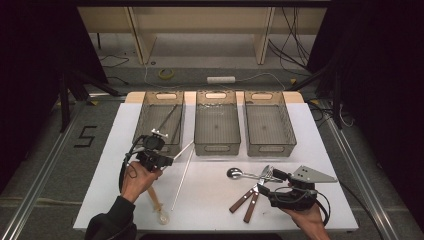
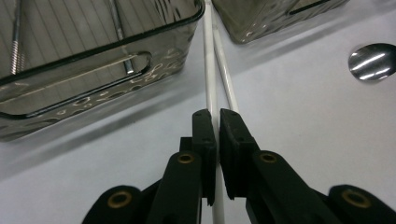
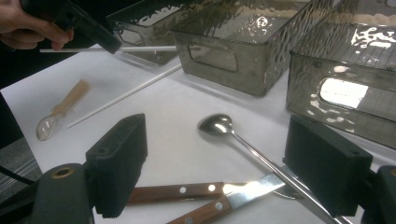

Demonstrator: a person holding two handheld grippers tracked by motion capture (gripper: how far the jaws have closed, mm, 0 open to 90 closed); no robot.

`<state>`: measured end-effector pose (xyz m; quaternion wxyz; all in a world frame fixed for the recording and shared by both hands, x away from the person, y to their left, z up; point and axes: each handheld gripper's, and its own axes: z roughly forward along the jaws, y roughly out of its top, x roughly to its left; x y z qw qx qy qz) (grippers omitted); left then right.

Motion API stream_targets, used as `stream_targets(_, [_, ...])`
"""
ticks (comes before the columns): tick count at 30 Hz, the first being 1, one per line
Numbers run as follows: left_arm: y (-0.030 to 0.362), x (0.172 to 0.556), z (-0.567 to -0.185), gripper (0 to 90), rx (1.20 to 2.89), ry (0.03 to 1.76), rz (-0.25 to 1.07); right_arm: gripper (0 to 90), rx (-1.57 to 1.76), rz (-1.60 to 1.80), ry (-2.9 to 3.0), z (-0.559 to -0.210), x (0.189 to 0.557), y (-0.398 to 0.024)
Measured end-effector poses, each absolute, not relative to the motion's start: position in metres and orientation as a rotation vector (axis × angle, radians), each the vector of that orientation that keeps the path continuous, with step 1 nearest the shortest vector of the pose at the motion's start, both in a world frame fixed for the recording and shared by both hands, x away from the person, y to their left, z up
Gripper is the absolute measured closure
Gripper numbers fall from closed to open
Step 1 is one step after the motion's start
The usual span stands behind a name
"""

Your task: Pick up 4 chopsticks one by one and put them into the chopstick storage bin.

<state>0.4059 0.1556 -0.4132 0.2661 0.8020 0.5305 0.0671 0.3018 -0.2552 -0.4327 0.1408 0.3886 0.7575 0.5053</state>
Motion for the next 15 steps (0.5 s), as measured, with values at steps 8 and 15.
stream_targets(8, [0.163, 0.397, -0.392, 85.1, 2.130, 1.389, 0.209, 22.1, 1.120, 1.457, 2.188, -0.433, 0.302, -0.255])
stream_targets(15, [0.172, 0.403, -0.373, 85.1, 2.050, 1.372, 0.251, 22.1, 1.123, 1.455, 2.191, -0.433, 0.303, -0.254])
